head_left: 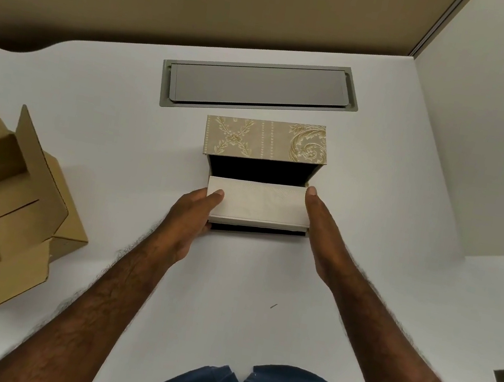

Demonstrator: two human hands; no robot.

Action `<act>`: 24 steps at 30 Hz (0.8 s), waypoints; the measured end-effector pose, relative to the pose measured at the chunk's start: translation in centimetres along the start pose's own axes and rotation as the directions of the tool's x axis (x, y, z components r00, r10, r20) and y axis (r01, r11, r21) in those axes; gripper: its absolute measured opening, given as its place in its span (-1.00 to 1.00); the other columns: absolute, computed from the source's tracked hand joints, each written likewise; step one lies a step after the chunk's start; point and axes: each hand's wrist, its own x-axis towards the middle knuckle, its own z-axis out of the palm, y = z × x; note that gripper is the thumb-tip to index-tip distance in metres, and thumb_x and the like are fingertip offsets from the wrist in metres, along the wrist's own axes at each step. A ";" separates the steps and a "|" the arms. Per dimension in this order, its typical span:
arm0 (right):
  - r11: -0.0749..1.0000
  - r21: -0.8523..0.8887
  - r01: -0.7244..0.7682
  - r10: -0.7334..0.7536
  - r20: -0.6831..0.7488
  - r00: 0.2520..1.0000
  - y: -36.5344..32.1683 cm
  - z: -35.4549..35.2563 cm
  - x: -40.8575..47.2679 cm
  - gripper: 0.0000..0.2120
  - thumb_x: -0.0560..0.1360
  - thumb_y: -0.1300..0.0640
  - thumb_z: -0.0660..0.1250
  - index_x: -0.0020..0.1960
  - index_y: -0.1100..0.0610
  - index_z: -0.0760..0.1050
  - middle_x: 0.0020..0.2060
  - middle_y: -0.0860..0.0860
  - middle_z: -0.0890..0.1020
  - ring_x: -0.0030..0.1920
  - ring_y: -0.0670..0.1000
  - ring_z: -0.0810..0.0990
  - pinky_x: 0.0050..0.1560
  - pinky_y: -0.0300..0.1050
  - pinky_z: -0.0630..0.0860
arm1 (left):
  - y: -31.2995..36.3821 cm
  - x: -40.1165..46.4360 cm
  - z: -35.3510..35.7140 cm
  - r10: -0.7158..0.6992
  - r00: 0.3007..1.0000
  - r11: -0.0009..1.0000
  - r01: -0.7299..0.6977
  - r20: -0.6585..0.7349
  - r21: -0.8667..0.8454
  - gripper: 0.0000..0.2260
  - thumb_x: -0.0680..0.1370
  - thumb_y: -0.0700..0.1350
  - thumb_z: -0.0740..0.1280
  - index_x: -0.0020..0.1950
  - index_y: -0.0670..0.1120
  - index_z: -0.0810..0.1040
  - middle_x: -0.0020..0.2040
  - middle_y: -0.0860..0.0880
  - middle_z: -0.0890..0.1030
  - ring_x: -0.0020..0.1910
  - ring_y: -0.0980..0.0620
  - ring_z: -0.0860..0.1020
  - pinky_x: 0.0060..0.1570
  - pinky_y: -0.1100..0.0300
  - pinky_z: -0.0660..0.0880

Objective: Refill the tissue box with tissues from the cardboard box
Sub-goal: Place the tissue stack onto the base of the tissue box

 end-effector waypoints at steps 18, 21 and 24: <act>0.992 0.101 0.077 -0.077 -0.009 0.997 1.6 -0.6 -0.4 0.17 0.28 -0.75 0.22 0.72 -0.12 0.23 0.68 -0.11 0.37 0.67 -0.06 0.31 0.73 0.17 0.19 | -0.4 -0.4 0.9 0.137 0.984 0.971 -0.111 -0.112 0.210 -0.73 0.69 -0.13 0.28 0.37 -0.04 0.60 0.21 0.02 0.68 0.22 -0.02 0.60 0.34 -0.03 0.55; 0.991 0.105 0.085 -0.084 -0.013 0.996 1.7 -0.6 -0.3 0.20 0.25 -0.77 0.21 0.72 -0.13 0.23 0.68 -0.12 0.37 0.67 -0.06 0.31 0.73 0.16 0.18 | -0.4 -0.4 0.9 0.142 0.980 0.977 -0.115 -0.143 0.179 -0.79 0.70 -0.13 0.27 0.26 0.01 0.64 0.07 0.14 0.67 0.16 0.03 0.61 0.31 -0.01 0.56; 0.991 0.104 0.080 -0.079 -0.009 0.997 1.7 -0.6 -0.2 0.20 0.25 -0.77 0.21 0.72 -0.13 0.24 0.68 -0.13 0.37 0.67 -0.07 0.31 0.73 0.17 0.18 | -0.3 -0.3 1.0 0.140 0.978 0.979 -0.113 -0.154 0.169 -0.81 0.71 -0.13 0.25 0.22 0.04 0.62 0.03 0.18 0.63 0.07 0.11 0.58 0.33 -0.05 0.56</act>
